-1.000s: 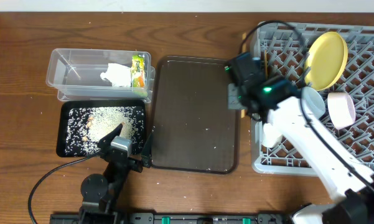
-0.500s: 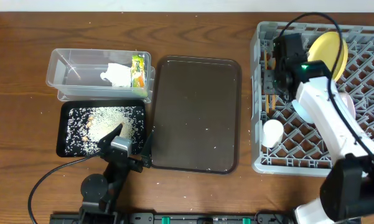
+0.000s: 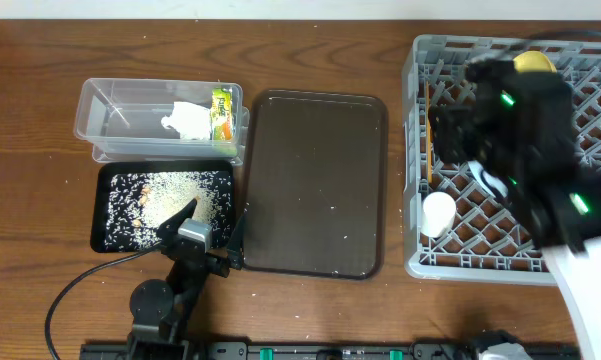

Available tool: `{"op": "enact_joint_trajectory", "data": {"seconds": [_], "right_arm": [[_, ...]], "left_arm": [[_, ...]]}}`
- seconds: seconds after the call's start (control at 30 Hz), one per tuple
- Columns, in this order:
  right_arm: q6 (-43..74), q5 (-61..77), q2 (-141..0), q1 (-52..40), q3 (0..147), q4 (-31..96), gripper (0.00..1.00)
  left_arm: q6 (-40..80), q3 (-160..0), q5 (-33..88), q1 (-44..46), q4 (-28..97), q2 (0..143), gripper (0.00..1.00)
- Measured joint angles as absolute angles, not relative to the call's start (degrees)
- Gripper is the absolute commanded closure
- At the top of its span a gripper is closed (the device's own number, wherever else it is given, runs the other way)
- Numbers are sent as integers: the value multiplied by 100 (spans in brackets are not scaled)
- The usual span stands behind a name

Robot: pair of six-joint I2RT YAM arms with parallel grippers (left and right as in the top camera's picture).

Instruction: Sort waste into correct bins and load items into the dishwasher rack

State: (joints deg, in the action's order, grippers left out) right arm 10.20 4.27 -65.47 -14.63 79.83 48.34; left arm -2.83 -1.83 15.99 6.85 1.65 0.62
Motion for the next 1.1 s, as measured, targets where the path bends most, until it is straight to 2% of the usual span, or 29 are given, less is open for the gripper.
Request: {"op": "enact_joint_trajectory", "data": {"seconds": [0.03, 0.3, 0.73, 1.1], "right_arm": [[1020, 464, -6324, -1511, 7992, 4880, 1], [976, 701, -5105, -1691, 7999, 5513, 1], [976, 770, -4528, -1691, 8005, 7452, 1], [676, 294, -4525, -1691, 8005, 7550, 1]], "left_arm": [[-285, -183, 1599, 685, 165, 62, 9], [-285, -183, 1601, 685, 165, 62, 9], [-283, -183, 1599, 685, 165, 62, 9], [-285, -183, 1599, 685, 165, 62, 9]]}}
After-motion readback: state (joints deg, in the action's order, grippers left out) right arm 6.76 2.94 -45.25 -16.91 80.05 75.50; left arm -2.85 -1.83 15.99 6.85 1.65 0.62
